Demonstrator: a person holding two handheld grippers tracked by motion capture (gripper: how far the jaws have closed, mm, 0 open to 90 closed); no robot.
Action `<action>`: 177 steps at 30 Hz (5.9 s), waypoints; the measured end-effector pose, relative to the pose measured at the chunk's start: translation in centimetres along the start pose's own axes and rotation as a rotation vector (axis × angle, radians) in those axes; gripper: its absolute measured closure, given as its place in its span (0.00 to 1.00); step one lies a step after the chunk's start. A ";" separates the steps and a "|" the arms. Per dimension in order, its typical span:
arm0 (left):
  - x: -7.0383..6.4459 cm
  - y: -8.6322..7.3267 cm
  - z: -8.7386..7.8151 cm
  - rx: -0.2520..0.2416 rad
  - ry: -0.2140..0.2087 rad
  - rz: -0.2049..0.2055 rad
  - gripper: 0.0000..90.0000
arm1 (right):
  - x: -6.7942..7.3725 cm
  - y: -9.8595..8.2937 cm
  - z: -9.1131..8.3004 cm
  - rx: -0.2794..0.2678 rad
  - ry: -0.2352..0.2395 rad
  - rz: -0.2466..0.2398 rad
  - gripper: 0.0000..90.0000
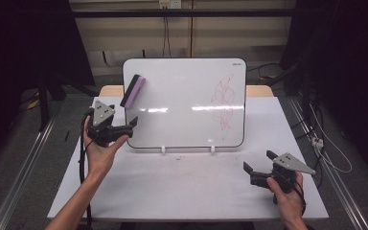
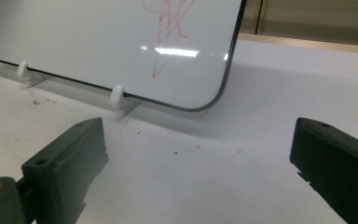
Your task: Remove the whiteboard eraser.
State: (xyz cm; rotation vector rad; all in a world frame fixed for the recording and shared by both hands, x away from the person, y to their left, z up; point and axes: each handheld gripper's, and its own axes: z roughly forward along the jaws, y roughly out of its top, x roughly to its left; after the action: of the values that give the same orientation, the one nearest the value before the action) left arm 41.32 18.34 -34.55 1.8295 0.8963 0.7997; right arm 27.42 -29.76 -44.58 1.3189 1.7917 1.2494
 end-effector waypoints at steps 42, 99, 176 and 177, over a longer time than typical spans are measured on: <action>0.3 2.3 3.8 0.105 0.112 0.077 0.71 | 0.4 0.0 0.3 0.016 0.038 -0.017 0.04; -2.4 1.4 0.0 -0.041 -0.060 -0.028 0.71 | 1.2 0.1 0.3 -0.020 0.076 0.004 0.06; -13.5 0.5 2.3 -0.103 -0.365 -0.093 0.71 | 10.7 8.1 10.1 -0.407 0.425 0.451 0.45; -13.4 0.5 2.3 -0.103 -0.367 -0.086 0.71 | 10.7 8.1 10.1 -0.403 0.424 0.453 0.45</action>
State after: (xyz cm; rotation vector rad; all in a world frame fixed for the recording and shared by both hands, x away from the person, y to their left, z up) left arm 36.31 5.91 -36.95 1.7591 0.6778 0.4270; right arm 35.53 -15.69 -40.31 1.3274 1.4126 2.1438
